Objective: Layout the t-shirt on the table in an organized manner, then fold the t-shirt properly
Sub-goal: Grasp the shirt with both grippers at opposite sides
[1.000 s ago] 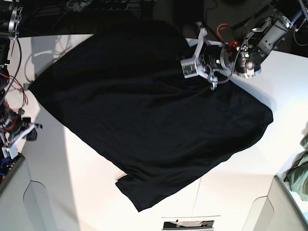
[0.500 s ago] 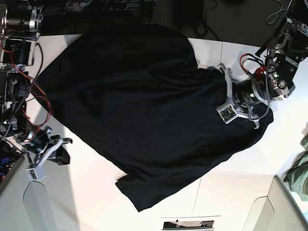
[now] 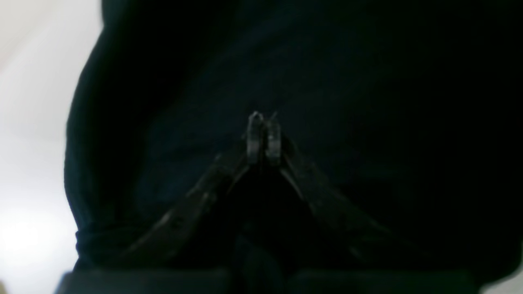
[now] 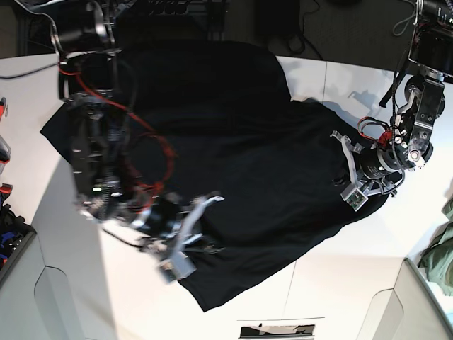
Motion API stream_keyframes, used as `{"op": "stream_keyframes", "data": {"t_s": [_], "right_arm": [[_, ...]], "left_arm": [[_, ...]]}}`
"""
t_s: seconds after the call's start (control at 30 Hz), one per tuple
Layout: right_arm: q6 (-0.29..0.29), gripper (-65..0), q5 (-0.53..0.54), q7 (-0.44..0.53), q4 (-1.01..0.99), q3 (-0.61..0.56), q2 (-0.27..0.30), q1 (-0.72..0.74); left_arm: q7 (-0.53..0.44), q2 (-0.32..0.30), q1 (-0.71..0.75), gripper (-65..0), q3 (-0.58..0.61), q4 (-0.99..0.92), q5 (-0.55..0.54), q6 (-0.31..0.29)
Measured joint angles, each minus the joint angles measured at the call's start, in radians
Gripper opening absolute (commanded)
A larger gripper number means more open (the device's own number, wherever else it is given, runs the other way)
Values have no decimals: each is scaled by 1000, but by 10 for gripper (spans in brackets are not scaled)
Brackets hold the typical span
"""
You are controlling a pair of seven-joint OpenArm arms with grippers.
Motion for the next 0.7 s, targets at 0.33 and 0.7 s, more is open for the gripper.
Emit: {"op": "stream_keyframes", "data": {"t_s": [0.33, 0.7], "right_arm": [[-228, -650, -454, 280, -422, -387, -197, 117], [-269, -650, -523, 251, -702, -439, -182, 168]], "left_arm": [[-9, 5, -30, -650, 0, -90, 22, 54], [4, 5, -18, -650, 0, -90, 22, 54]]}}
